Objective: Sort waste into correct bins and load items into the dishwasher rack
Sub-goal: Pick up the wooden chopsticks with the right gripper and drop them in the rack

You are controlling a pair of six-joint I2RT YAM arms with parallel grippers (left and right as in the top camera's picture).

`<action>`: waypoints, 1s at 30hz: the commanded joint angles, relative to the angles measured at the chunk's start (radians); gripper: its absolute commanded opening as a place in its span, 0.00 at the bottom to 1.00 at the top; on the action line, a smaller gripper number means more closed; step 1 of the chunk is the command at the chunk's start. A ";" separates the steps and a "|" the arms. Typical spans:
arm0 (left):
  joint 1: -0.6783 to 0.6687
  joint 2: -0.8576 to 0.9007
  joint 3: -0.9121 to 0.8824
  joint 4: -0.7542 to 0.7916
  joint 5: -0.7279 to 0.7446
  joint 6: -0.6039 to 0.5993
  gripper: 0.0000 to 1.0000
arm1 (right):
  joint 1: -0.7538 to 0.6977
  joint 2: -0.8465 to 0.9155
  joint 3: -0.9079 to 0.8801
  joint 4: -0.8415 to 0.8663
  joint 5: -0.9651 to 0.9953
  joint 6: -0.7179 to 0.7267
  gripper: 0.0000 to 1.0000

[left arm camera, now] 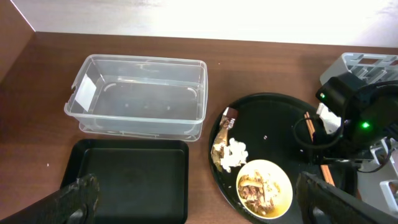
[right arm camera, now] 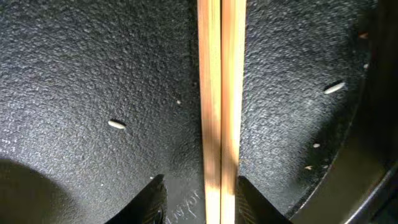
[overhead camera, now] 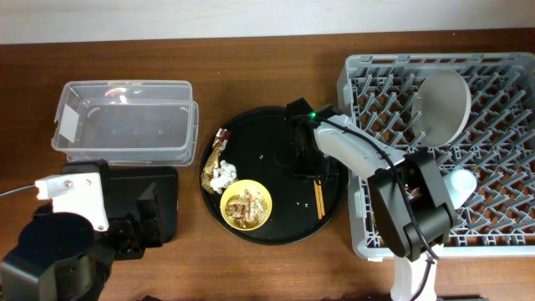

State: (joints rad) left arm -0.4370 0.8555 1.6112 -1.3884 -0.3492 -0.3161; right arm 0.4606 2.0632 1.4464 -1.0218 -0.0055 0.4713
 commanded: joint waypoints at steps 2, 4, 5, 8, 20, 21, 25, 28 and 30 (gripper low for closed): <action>0.002 -0.002 0.000 0.002 -0.014 -0.013 1.00 | 0.005 -0.045 0.019 0.007 -0.009 -0.011 0.35; 0.002 -0.002 0.000 0.002 -0.014 -0.013 1.00 | 0.006 -0.047 0.018 0.036 -0.019 -0.074 0.35; 0.002 -0.002 0.000 0.002 -0.014 -0.013 1.00 | 0.010 -0.053 0.018 0.056 -0.016 -0.145 0.35; 0.002 -0.002 0.000 0.002 -0.014 -0.013 1.00 | 0.008 -0.052 0.016 0.044 0.025 -0.071 0.36; 0.002 -0.002 0.000 0.002 -0.014 -0.013 1.00 | 0.026 -0.068 0.060 -0.007 -0.020 -0.071 0.04; 0.002 -0.002 0.000 0.002 -0.014 -0.013 1.00 | 0.016 -0.182 0.098 -0.028 -0.021 -0.070 0.04; 0.002 -0.002 0.000 0.002 -0.014 -0.013 1.00 | -0.106 -0.546 0.119 -0.031 0.013 -0.174 0.04; 0.002 -0.002 0.000 0.002 -0.014 -0.013 1.00 | -0.258 -0.504 0.102 -0.086 0.130 -0.274 0.04; 0.002 -0.002 0.000 0.001 -0.014 -0.013 1.00 | -0.334 -0.399 0.101 -0.096 0.178 -0.291 0.04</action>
State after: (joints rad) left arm -0.4370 0.8555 1.6112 -1.3891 -0.3492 -0.3161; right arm 0.1860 1.5852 1.5555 -1.1164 0.0990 0.2260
